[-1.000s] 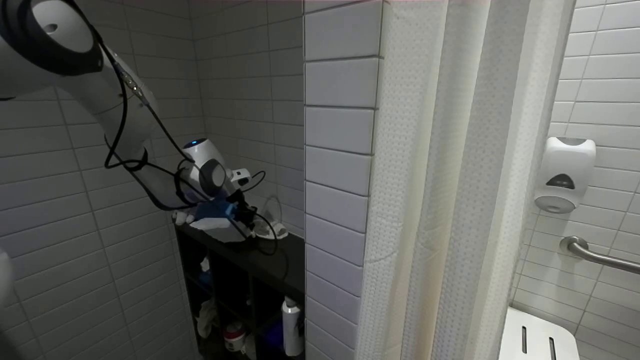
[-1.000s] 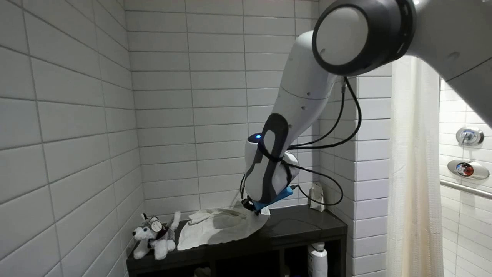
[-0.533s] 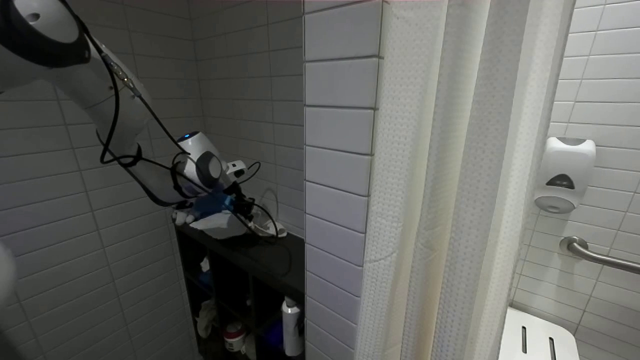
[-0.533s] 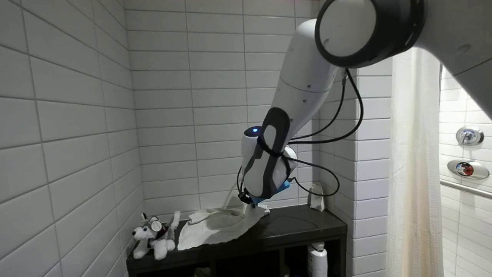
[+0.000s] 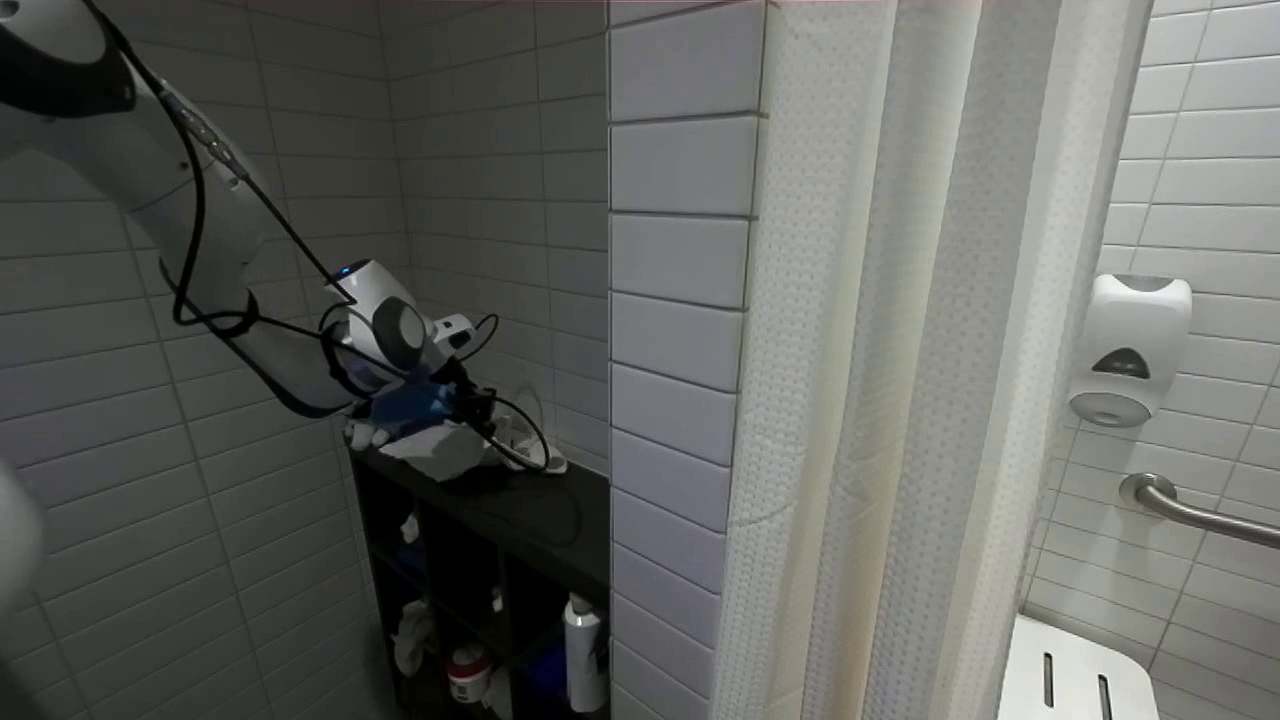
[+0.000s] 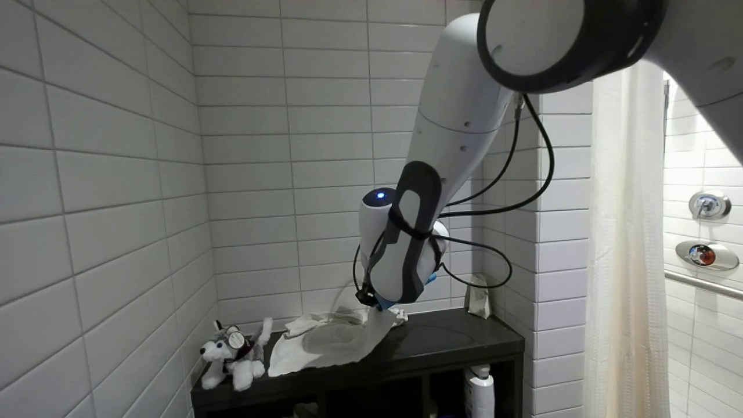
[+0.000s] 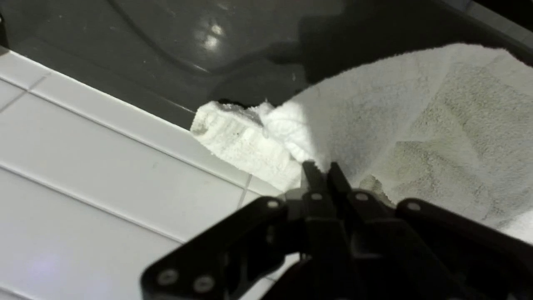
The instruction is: Pick up the white towel then set it back down on the cabinet.
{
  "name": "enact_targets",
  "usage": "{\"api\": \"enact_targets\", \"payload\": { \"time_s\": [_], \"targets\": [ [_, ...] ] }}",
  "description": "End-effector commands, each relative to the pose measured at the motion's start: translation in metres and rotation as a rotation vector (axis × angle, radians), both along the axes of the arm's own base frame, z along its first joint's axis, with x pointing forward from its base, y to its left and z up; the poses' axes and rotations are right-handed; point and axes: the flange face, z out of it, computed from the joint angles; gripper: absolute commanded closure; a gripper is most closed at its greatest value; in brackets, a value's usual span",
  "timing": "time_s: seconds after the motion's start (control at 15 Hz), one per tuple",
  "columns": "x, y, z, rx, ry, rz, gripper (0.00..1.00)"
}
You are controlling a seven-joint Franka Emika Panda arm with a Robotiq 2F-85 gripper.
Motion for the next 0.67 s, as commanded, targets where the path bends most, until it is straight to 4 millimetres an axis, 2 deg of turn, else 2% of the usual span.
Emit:
{"api": "enact_targets", "payload": {
  "time_s": [0.0, 0.6],
  "targets": [
    [-0.013, -0.001, 0.006, -0.004, -0.020, 0.011, 0.98],
    [-0.029, -0.005, 0.001, -0.007, -0.015, 0.067, 0.98]
  ]
}}
